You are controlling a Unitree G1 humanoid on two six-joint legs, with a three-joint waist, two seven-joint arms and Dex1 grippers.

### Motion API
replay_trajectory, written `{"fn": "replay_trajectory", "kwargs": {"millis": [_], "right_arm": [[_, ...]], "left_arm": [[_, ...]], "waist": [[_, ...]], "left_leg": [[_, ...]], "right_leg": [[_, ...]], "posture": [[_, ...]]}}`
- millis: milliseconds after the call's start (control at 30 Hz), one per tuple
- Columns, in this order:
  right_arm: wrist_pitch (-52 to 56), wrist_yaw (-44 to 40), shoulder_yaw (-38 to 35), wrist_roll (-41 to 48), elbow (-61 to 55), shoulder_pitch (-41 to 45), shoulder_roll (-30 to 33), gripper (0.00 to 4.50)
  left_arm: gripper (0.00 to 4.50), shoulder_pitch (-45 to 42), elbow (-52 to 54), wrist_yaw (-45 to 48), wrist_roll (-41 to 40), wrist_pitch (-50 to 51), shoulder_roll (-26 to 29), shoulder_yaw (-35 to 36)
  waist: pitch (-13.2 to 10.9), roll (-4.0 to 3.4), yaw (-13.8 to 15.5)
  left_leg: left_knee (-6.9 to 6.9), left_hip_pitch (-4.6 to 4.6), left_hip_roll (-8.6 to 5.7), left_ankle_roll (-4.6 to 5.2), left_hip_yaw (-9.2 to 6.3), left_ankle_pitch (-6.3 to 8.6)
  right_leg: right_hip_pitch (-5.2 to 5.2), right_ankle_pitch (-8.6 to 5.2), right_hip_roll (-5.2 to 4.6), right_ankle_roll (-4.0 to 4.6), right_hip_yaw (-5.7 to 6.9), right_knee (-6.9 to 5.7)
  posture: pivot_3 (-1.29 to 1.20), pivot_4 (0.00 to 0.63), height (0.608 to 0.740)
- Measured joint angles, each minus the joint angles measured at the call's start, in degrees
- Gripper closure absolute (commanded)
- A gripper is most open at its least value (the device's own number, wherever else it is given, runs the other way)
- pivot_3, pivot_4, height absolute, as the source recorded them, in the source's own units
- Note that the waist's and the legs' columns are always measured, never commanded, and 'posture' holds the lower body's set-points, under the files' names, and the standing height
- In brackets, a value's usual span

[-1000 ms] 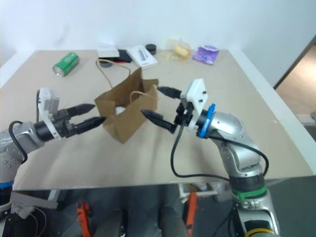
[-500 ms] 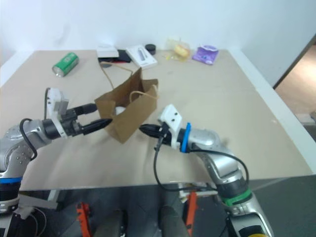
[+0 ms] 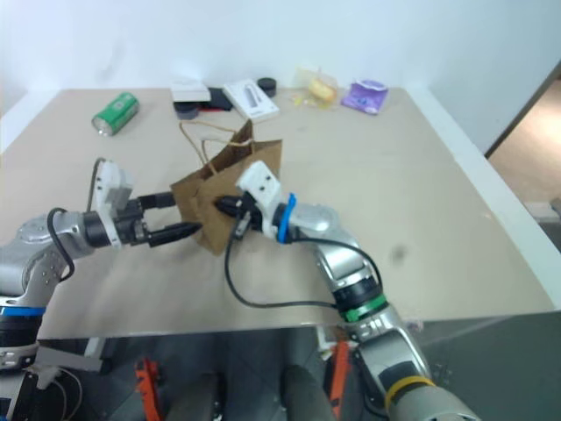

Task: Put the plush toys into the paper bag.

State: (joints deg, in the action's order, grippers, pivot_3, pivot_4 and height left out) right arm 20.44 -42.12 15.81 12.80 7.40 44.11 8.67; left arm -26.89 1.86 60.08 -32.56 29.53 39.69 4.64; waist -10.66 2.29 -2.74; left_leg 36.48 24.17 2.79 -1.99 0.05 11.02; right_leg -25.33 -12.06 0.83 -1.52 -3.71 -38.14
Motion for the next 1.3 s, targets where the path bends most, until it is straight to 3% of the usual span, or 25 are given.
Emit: {"fn": "replay_trajectory", "kwargs": {"millis": [433,667,733,767,833,933,1000,1033,1100,1133,1233,1300], "right_arm": [[-0.71,0.88,-0.29,-0.08,0.58,0.72,-1.66,4.46],[-0.53,0.88,-0.34,-0.03,0.48,0.72,-1.48,4.5],[-0.35,0.88,-0.76,0.11,0.43,0.72,-1.36,4.5],[-0.35,0.88,-0.76,0.11,0.43,0.72,-1.36,4.5],[-0.29,0.82,-0.93,0.3,0.22,0.72,-1.05,4.5],[1.15,-0.29,-1.45,1.6,-1.99,0.31,0.04,4.5],[2.45,-1.09,-2.23,2.93,-3.4,-0.24,0.69,3.86],[5.26,-3.72,-3.88,6.44,-6.76,-1.5,3.72,3.79],[10.62,-8.09,-8.51,12.39,-10.4,-2.51,9.26,3.01],[20.36,-20.38,-18.3,23.06,-11.55,-2.16,25.78,2.76],[24.26,-31.01,-24.05,26.93,-6.12,3.69,37.74,1.63],[24.65,-34.48,-23.72,26.78,-1.7,6.02,41.49,1.01]], "left_arm": [[0.0,-0.84,-5.92,-9.68,8.37,-7.29,-10.57,-2.46],[1.75,-0.84,-6.37,-12.57,8.28,-7.91,-13.35,-1.5],[2.83,-0.84,-6.36,-13.45,7.58,-7.9,-13.78,-1.21],[2.83,-0.84,-6.36,-13.45,7.58,-7.9,-13.78,-1.21],[3.7,-0.84,-6.35,-13.69,7.12,-7.8,-14.14,-0.33],[4.39,-0.88,-6.29,-13.8,5.84,-7.05,-14.17,0.46],[4.5,-1.09,-6.27,-13.75,5.48,-6.89,-14.26,0.46],[4.5,-1.23,-6.16,-13.57,5.02,-6.66,-14.2,0.88],[4.5,-1.42,-6.03,-13.23,4.56,-6.58,-13.94,1.57],[4.5,-1.34,-4.24,-8.18,1.97,-4.17,-10.75,1.36],[4.5,-1.33,-1.43,-1.7,-1.98,0.19,-7.82,0.91],[4.5,-1.25,0.05,2.29,-4.21,3.21,-5.32,-0.49]], "waist": [[0.01,0.01,0.03],[0.01,0.01,0.02],[0.01,0.01,0.02],[0.01,0.01,0.02],[0.01,0.01,0.02],[0.01,0.01,0.02],[0.01,0.01,0.03],[0.01,0.01,0.29],[0.0,0.01,0.29],[-0.07,-0.07,0.59],[-0.07,-0.12,0.04],[-0.08,-0.12,-0.26]], "left_leg": [[0.01,0.01,-0.01,0.0,-0.04,0.0],[0.02,0.01,0.0,0.0,-0.05,0.0],[0.02,0.01,-0.01,0.0,-0.05,0.0],[0.02,0.01,-0.01,0.0,-0.05,0.0],[0.02,0.01,-0.01,0.0,-0.05,0.0],[0.02,0.02,-0.01,0.0,-0.06,0.0],[0.02,0.03,-0.01,0.0,-0.07,0.0],[0.05,0.07,-0.05,0.0,-0.15,0.0],[0.08,0.1,-0.09,0.0,-0.13,0.0],[0.1,0.19,-0.17,0.01,-0.17,-0.01],[0.04,-0.1,-0.08,0.25,-0.07,0.14],[-0.01,-0.14,0.0,0.26,-0.07,0.14]], "right_leg": [[0.02,0.03,-0.02,-0.02,0.04,-0.02],[0.02,0.04,-0.02,-0.03,0.04,-0.03],[0.02,0.04,-0.02,-0.03,0.04,-0.03],[0.02,0.04,-0.02,-0.03,0.04,-0.03],[0.02,0.04,-0.02,-0.04,0.04,-0.03],[0.02,0.04,-0.02,-0.04,0.06,-0.03],[0.02,0.04,-0.02,-0.04,0.06,-0.03],[0.07,0.01,-0.09,-0.09,0.17,-0.02],[0.07,0.02,-0.13,-0.09,0.16,0.01],[0.06,-0.01,-0.18,-0.13,0.17,0.03],[0.15,-0.1,-0.04,-0.01,0.08,0.06],[0.09,-0.13,0.07,0.14,0.05,0.0]], "posture": [[0.0,0.15,0.74],[0.0,0.15,0.74],[0.0,0.15,0.74],[0.0,0.15,0.74],[0.0,0.15,0.74],[0.0,0.15,0.74],[0.0,0.15,0.74],[0.0,0.15,0.74],[0.0,0.15,0.74],[0.0,0.15,0.74],[0.0,0.15,0.74],[0.0,0.15,0.74]]}}
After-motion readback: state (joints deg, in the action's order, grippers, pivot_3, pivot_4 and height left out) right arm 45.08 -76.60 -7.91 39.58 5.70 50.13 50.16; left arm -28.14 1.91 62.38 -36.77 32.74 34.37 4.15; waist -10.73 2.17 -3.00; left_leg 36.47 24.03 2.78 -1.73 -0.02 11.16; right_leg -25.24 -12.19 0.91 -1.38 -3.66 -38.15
